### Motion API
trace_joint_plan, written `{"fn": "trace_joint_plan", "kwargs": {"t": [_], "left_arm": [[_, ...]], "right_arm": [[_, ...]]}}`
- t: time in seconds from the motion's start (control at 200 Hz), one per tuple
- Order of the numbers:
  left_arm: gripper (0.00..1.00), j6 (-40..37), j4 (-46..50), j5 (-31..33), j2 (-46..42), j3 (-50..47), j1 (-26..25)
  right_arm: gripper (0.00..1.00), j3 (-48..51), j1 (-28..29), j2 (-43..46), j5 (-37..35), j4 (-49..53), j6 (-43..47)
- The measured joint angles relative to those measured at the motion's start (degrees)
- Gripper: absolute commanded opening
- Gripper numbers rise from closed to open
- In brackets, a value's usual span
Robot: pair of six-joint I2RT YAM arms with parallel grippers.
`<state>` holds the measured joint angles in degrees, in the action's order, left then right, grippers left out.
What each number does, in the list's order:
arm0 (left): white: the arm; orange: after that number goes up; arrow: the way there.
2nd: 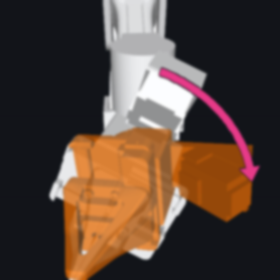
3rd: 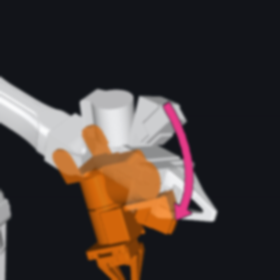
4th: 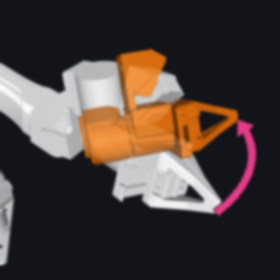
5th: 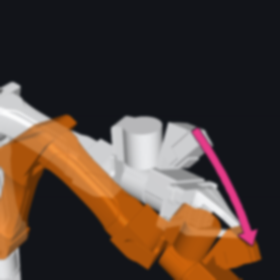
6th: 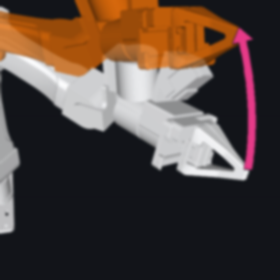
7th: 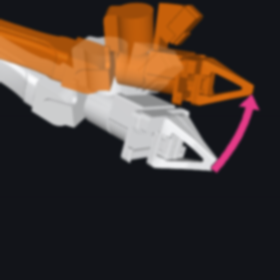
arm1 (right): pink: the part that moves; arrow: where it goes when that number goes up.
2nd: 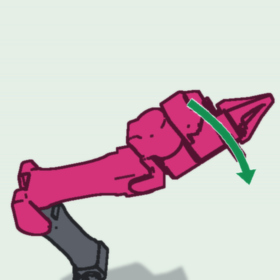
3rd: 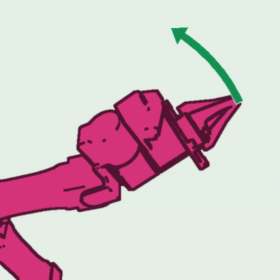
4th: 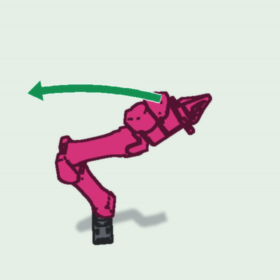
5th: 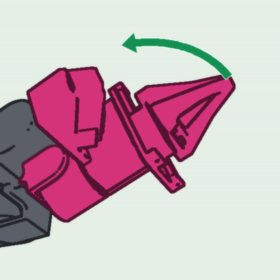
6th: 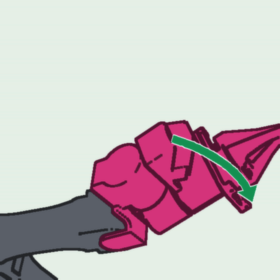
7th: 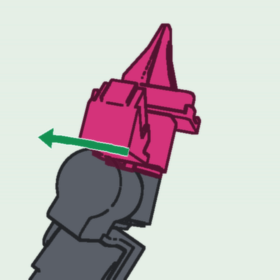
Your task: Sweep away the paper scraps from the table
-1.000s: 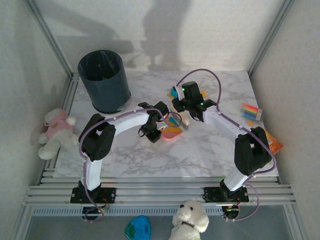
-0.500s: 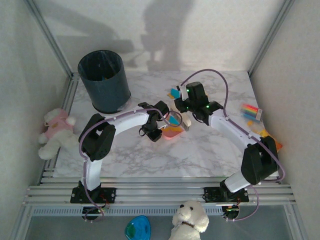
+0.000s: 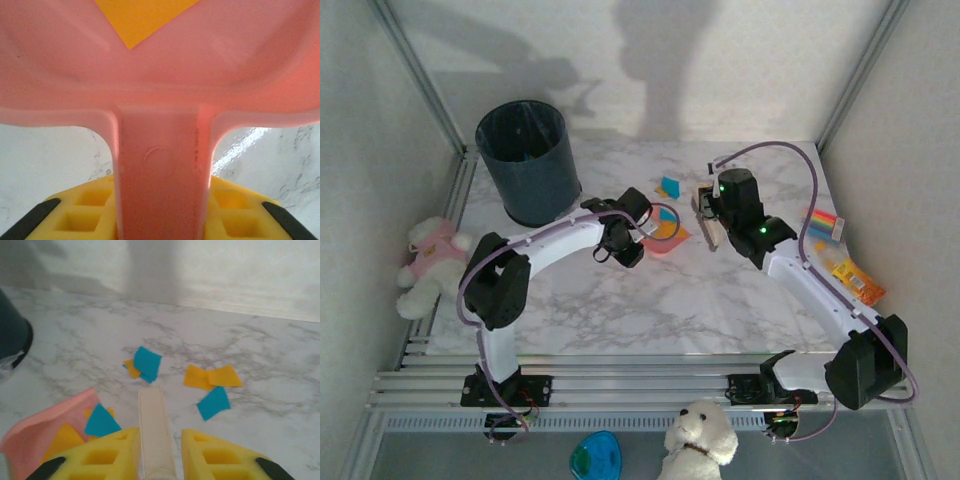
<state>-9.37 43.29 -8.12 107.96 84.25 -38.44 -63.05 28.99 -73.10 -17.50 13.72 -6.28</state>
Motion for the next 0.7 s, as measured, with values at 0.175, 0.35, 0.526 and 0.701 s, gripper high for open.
{"fn": "trace_joint_plan", "kwargs": {"t": [0.175,0.35,0.526,0.701], "left_arm": [[0.0,1.3,-2.4,-1.4,-3.6,0.0,1.9],[0.0,3.0,-4.8,-4.4,-7.2,0.0,4.5],[0.0,4.6,-6.8,-11.1,-11.1,0.1,7.8],[0.0,7.1,-8.2,-16.5,-14.7,1.7,11.1]], "right_arm": [[0.0,0.9,-0.6,1.7,-5.5,0.7,-0.8],[0.0,0.9,-0.7,1.8,-7.0,0.9,-0.8],[0.0,1.4,-0.7,1.8,-7.0,1.2,-0.9],[0.0,1.6,-0.8,1.7,-6.9,2.2,-0.9]]}}
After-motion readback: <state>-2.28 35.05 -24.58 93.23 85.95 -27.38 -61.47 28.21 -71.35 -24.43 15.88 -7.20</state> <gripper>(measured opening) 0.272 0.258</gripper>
